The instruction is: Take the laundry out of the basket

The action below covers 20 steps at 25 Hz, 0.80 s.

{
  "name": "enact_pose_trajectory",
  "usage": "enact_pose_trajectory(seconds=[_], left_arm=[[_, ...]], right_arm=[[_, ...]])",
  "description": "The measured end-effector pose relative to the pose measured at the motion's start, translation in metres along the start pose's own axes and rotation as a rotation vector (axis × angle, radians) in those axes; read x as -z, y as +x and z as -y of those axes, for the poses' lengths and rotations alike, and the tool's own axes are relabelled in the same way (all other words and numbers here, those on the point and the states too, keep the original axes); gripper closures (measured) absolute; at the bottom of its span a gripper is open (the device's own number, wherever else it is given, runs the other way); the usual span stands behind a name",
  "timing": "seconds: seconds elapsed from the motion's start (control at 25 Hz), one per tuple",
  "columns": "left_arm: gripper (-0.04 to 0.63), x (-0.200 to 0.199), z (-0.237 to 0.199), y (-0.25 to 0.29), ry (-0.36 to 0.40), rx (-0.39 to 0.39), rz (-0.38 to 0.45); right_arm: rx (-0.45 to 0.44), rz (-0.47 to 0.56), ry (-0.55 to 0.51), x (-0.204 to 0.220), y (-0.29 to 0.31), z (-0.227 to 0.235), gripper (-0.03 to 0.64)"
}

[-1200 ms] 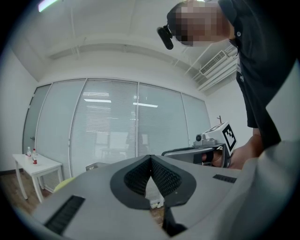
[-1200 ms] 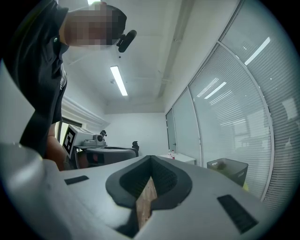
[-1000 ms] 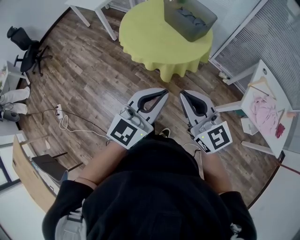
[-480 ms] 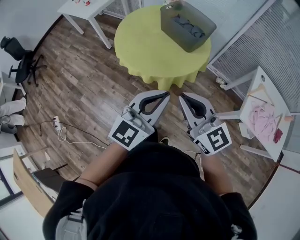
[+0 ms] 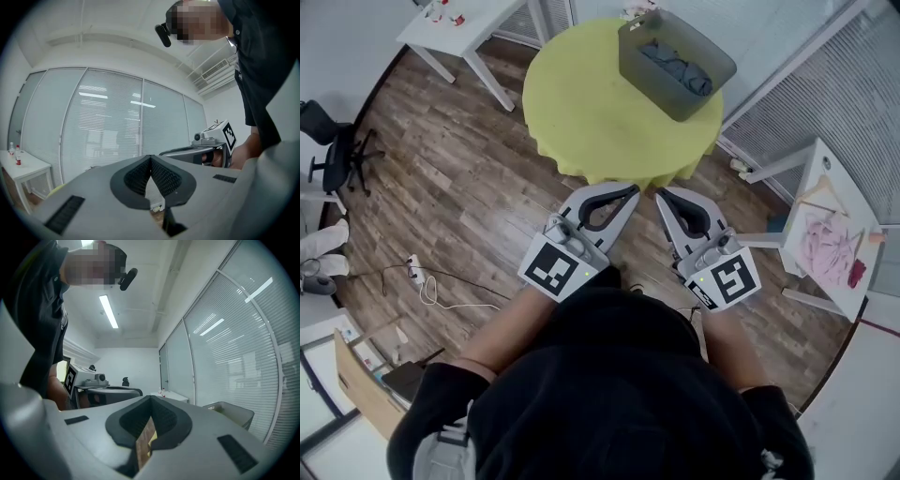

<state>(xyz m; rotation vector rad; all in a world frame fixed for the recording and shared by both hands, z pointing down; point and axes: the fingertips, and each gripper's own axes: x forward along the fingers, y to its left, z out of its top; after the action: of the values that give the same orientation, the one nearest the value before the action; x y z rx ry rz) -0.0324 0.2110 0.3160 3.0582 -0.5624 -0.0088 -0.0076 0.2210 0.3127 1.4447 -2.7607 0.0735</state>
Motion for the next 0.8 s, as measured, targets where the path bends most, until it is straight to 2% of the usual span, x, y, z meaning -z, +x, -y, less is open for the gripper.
enact_pose_trajectory(seconds=[0.4,0.8], left_arm=[[0.586,0.002,-0.058,0.000,-0.015,0.042,-0.004],[0.586,0.003,-0.092,0.007,-0.021,0.029,0.001]], right_arm=[[0.048,-0.006,0.001,-0.001,0.055,0.014,0.595],[0.054,-0.014,0.004,0.000,0.081,0.028,0.595]])
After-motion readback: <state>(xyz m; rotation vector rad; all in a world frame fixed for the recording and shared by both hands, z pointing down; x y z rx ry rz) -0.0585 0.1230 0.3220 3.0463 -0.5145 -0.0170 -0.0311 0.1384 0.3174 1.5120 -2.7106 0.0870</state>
